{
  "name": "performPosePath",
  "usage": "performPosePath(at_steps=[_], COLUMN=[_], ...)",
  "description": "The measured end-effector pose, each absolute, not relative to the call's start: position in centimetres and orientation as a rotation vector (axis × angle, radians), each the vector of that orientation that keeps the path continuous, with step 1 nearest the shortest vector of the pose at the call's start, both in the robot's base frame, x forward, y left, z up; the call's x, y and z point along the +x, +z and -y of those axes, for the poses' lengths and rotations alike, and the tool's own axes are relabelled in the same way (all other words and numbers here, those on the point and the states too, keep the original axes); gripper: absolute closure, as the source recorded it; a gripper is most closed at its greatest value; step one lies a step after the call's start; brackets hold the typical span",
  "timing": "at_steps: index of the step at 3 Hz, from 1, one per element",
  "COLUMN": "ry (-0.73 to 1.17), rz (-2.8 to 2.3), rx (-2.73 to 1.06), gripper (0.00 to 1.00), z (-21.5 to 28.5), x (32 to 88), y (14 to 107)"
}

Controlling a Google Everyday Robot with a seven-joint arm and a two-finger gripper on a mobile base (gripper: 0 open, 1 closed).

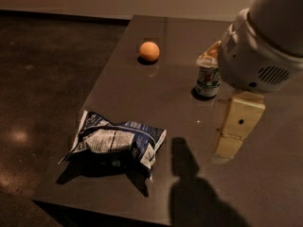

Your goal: Pick blue chip bag

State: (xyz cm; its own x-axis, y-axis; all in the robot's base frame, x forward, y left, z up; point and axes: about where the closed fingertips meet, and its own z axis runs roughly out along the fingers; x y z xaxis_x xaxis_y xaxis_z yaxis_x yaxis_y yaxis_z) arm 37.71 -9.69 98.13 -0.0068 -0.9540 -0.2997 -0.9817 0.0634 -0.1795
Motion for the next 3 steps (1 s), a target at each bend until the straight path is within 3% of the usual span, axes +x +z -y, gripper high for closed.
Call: performPosePath(at_steps=[3], ry=[0.154], rz=[-2.020], rx=[-1.951], gripper=[0.00], z=[2.2], x=[37.5], y=[91.0])
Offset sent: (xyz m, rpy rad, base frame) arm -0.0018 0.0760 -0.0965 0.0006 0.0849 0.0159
